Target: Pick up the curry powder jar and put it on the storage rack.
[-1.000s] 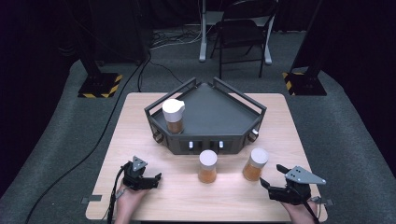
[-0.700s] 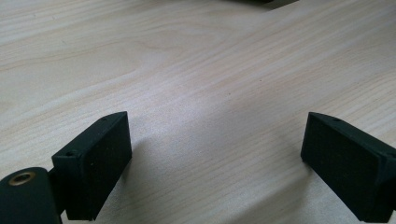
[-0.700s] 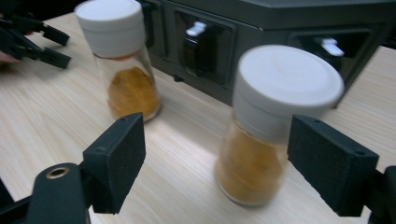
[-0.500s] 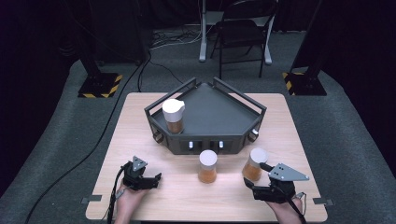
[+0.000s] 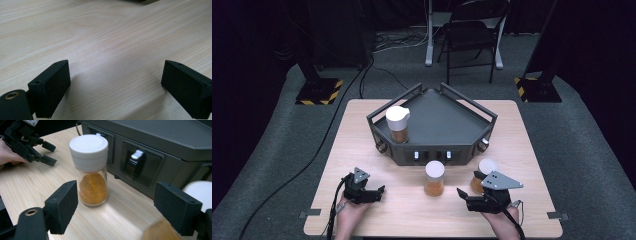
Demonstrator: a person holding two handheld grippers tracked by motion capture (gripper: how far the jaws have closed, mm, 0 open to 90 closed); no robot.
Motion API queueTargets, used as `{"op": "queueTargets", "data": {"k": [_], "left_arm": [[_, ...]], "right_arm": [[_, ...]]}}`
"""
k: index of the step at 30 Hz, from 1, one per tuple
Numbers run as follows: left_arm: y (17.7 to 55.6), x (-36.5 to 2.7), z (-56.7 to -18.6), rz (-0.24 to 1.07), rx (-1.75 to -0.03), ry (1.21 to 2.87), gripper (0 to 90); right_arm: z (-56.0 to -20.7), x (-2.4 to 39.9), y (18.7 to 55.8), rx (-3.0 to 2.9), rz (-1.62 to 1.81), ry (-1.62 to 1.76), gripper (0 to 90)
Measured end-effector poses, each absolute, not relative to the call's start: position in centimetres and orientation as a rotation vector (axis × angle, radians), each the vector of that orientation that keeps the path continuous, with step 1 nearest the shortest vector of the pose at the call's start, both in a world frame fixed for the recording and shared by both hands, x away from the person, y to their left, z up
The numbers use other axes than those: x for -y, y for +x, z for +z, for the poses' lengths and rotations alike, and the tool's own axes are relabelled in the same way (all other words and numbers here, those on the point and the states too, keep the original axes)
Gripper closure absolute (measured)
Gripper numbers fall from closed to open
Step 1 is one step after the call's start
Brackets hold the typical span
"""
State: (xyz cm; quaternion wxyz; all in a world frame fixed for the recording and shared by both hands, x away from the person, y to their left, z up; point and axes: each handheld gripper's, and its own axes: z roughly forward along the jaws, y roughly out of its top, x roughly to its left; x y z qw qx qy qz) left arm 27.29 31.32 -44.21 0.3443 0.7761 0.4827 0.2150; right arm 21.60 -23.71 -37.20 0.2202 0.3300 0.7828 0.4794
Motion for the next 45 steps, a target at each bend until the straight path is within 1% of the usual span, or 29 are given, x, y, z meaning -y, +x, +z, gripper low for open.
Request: {"op": "queueTargets", "data": {"k": [17,35,45], "left_arm": [[27.3,-31.3,-44.2,0.557,-1.25,2.018,8.6],[27.3,-31.4,-44.2,0.556,-1.248,2.021,8.6],[27.3,-31.4,-44.2,0.557,-1.248,2.021,8.6]], "right_arm": [[-37.4,20.5,24.1,-2.209,1.362,0.871,18.3],[-39.6,18.2,25.4,-2.166,1.419,0.893,15.9],[-40.5,17.3,26.1,-2.152,1.416,0.918,18.5]]}}
